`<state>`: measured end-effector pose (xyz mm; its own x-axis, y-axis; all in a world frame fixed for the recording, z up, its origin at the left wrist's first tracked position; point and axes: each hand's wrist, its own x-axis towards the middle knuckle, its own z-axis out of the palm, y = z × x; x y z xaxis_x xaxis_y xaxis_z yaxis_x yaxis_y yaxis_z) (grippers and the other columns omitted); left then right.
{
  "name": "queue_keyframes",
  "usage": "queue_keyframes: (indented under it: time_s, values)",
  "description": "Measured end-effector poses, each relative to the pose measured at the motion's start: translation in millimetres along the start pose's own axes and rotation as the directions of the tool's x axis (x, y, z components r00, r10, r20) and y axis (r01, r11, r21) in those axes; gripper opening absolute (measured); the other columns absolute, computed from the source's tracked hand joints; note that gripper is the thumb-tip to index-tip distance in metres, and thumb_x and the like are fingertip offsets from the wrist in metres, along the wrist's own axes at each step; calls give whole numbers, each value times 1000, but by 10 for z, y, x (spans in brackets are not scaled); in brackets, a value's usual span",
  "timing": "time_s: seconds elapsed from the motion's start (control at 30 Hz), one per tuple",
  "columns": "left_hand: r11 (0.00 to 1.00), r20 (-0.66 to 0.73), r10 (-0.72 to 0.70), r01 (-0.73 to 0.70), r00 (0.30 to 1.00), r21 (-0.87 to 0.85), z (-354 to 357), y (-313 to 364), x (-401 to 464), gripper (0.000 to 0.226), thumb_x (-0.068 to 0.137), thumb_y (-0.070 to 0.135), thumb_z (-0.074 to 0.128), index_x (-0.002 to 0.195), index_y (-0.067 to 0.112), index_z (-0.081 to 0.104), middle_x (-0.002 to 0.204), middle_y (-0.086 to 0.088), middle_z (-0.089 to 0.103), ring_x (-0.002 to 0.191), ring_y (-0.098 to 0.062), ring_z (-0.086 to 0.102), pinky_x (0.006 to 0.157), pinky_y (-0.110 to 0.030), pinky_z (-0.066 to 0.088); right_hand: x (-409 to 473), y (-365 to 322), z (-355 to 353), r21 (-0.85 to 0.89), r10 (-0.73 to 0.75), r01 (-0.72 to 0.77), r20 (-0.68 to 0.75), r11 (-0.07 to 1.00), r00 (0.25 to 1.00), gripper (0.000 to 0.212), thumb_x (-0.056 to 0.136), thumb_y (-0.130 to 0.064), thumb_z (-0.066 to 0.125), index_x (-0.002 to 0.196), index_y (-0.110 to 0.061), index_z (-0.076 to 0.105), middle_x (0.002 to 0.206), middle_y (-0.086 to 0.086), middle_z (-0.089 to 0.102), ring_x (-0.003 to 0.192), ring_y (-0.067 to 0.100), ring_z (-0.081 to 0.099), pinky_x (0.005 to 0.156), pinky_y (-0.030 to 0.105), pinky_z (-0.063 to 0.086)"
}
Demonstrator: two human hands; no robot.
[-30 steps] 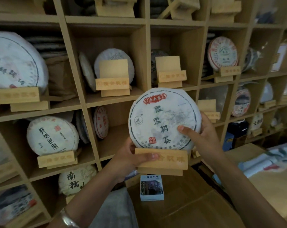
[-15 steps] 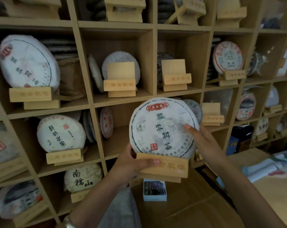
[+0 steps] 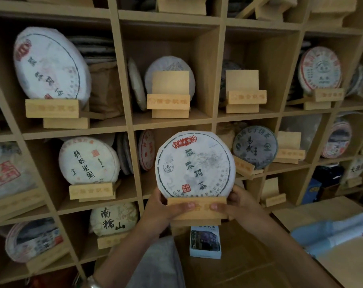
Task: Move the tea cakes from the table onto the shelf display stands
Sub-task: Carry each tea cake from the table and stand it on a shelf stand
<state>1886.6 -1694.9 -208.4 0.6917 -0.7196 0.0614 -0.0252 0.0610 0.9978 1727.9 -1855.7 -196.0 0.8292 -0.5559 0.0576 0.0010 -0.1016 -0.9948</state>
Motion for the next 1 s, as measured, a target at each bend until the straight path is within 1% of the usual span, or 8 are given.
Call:
queue_keyframes:
  time_s: [0.17,0.37,0.5,0.63,0.73,0.83,0.93,1.0]
  values:
    - [1000,-33,10,-10,999,14,-161,-181,175,78,43,34,94,113,41,57,102,24,72,92,3,68,67,-18,57,267,120,114,-30,23,-22,13,999,1000,49,75,-4,81,116,-23,62,108,-3,75,97,8,71,74,22,59]
    - [1000,-98,-1,1,995,8,-355,-342,503,74,48,24,95,112,34,60,103,18,74,93,-2,71,66,-18,57,759,247,243,-6,41,-41,65,999,997,51,77,0,79,120,-19,60,117,2,72,103,12,70,79,25,60]
    - [1000,-117,4,-1,993,29,-455,-432,770,66,59,5,92,110,31,60,98,16,75,89,1,71,63,-16,56,1073,367,296,-16,29,-28,78,999,997,57,77,4,77,127,-12,57,123,9,69,115,25,64,97,45,54]
    - [1000,-128,-4,7,992,26,-529,-507,1023,68,60,4,91,116,25,60,104,8,75,91,-4,72,65,-18,57,1380,498,322,1,32,-32,55,999,998,59,75,4,80,128,-11,57,123,10,69,115,27,64,99,52,52]
    - [999,-129,12,-7,992,41,-571,-588,1188,67,61,1,91,113,29,61,102,13,75,90,-2,71,63,-16,56,1582,597,335,20,30,-32,52,999,998,59,74,9,78,126,-9,58,123,11,69,116,28,64,100,54,51]
    - [998,-137,15,-7,990,56,-595,-655,1338,66,60,2,91,107,35,60,96,25,73,86,5,70,61,-13,55,1743,684,345,17,39,-40,62,999,997,62,74,8,78,129,-9,56,124,10,69,116,26,64,101,52,51]
    - [998,-145,12,-3,989,65,-611,-727,1476,68,58,4,93,110,34,60,98,20,75,89,2,70,63,-14,55,1876,748,343,33,43,-45,56,998,997,61,74,5,80,126,-17,57,122,8,70,114,23,66,98,48,54]
    - [998,-151,15,-5,988,63,-598,-777,1542,74,58,6,93,119,29,59,107,13,74,95,0,69,66,-15,56,1945,775,335,43,39,-42,63,998,997,62,74,5,80,126,-20,57,124,7,69,114,20,66,96,44,55]
